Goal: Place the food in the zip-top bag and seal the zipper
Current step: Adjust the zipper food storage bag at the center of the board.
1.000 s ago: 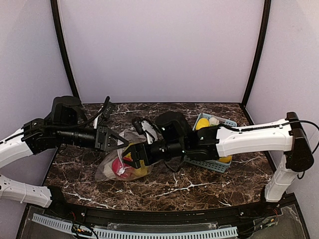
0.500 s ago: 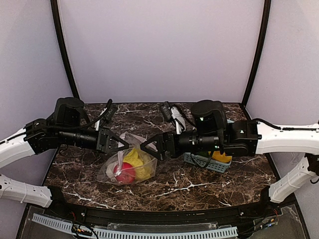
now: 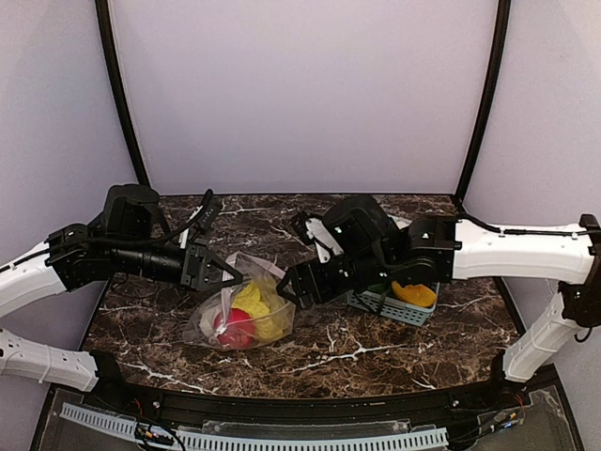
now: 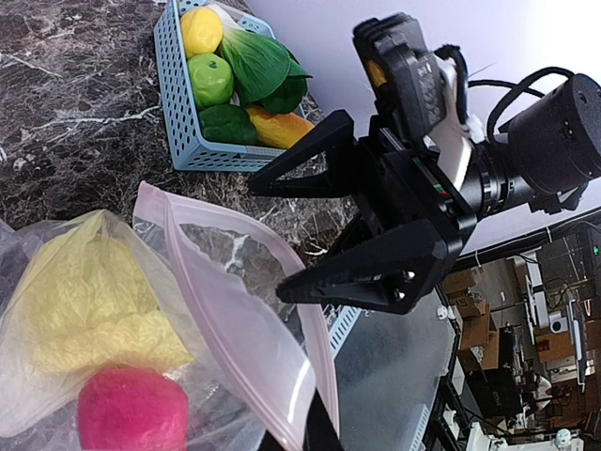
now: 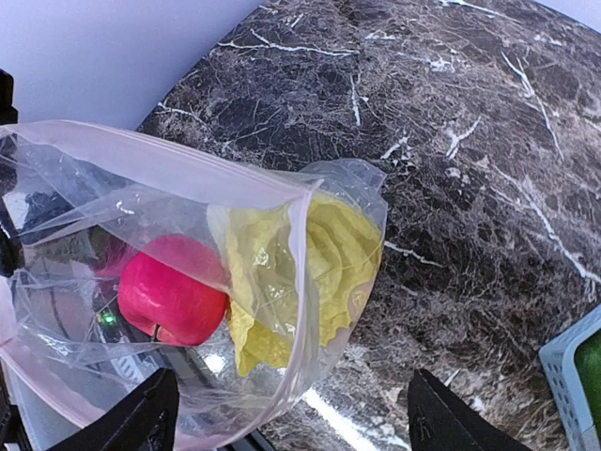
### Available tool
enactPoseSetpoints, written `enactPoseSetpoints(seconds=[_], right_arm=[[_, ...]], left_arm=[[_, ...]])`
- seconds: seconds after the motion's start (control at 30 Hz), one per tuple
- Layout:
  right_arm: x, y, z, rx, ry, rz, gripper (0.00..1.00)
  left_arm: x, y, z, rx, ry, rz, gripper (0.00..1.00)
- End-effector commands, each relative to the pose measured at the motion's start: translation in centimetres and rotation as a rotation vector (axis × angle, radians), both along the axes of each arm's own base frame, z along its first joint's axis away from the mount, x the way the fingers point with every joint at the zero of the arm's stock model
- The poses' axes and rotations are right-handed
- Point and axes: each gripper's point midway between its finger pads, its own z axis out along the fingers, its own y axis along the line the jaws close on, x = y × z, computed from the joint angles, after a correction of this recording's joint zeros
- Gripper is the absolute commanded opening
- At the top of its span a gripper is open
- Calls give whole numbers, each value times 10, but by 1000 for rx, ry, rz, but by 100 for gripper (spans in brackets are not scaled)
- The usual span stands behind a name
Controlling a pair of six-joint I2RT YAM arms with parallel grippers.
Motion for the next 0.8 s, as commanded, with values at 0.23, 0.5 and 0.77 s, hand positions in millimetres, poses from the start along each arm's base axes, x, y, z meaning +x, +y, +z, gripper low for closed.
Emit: enactPoseSetpoints(seconds=[0.23, 0.5, 0.77], right_arm=[[38, 16, -5, -59, -14, -20, 54], [35, 31, -4, -45, 1, 33, 35], [28, 42, 10, -11, -8, 113, 31]], left_arm=[[-8, 9, -4, 15, 13, -9, 1], [-7, 11, -6, 23, 8, -4, 1], [1, 11, -6, 39, -20, 27, 1]])
